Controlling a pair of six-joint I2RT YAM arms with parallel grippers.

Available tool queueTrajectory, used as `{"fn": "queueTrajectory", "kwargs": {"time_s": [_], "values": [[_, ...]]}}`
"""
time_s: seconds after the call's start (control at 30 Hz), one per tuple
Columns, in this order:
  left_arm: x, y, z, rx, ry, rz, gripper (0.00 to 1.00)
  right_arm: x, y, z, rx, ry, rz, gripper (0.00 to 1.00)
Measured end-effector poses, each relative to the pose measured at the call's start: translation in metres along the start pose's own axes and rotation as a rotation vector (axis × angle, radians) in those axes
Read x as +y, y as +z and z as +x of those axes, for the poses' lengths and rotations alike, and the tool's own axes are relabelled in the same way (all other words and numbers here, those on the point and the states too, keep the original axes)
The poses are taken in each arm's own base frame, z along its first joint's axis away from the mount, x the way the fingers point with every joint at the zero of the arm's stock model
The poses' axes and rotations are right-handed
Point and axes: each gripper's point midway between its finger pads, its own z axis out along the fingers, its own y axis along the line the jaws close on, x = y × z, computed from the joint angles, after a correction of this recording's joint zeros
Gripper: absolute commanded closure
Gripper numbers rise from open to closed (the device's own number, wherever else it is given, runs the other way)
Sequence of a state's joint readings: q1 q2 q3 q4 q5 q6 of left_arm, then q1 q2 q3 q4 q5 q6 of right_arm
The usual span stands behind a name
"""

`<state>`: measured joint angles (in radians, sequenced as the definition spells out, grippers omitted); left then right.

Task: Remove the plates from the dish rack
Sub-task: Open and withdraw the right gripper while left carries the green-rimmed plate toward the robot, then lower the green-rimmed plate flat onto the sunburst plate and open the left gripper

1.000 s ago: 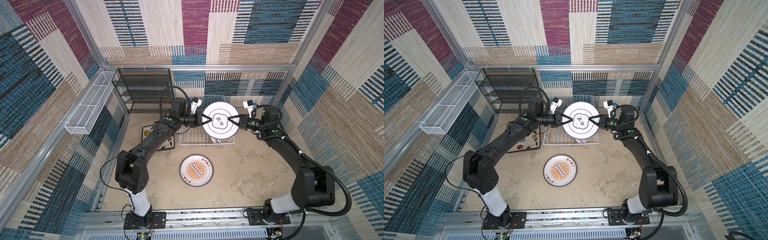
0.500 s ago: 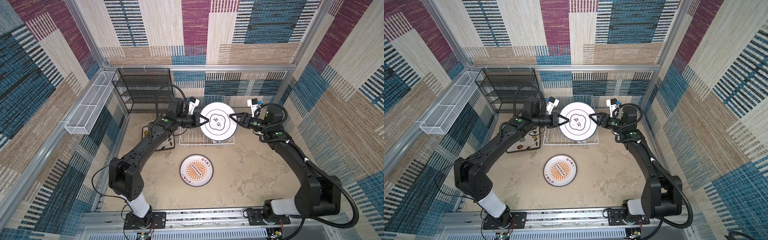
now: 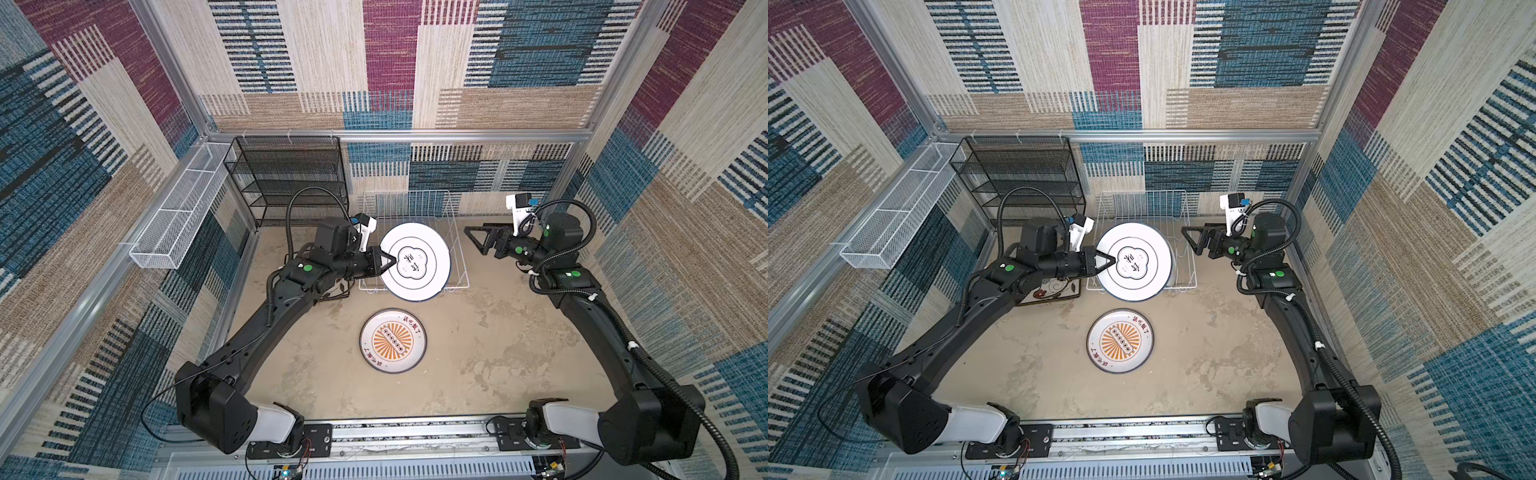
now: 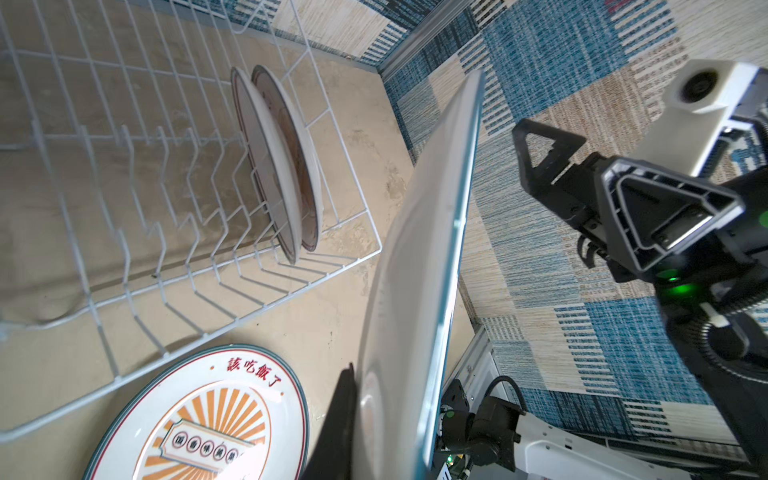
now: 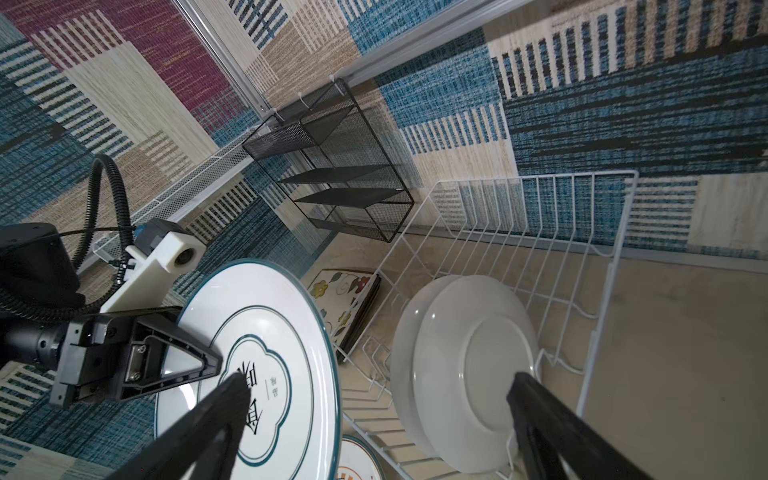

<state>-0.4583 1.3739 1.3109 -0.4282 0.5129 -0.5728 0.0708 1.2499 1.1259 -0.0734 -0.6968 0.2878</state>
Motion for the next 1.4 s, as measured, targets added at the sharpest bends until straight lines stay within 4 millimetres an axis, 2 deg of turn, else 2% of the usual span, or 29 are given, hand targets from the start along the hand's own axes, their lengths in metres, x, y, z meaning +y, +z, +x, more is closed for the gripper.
{"fn": "queueTrajectory", "kwargs": {"time_s": [0.3,0.43,0.7,0.83,1.13,1.4], "values": [[0.042,-0.023,0.065,0.052,-0.12,-0.12,1.0,0.015,-0.009,0.012,0.035,-0.184,-0.053,0.01],[0.054,-0.029,0.086,0.075,-0.153,-0.152,1.0,0.025,-0.013,0.019,0.054,-0.287,-0.081,0.01],[0.082,-0.038,0.131,0.132,-0.218,-0.228,1.0,0.061,-0.011,0.059,0.147,-0.5,-0.208,0.01],[0.095,-0.04,0.15,0.153,-0.243,-0.256,1.0,0.07,-0.01,0.076,0.189,-0.56,-0.247,0.01],[0.126,-0.021,0.187,0.191,-0.364,-0.27,1.0,0.07,-0.005,0.097,0.252,-0.586,-0.268,0.01],[0.138,0.0,0.189,0.178,-0.415,-0.25,1.0,0.067,-0.003,0.104,0.277,-0.578,-0.255,0.01]]}}
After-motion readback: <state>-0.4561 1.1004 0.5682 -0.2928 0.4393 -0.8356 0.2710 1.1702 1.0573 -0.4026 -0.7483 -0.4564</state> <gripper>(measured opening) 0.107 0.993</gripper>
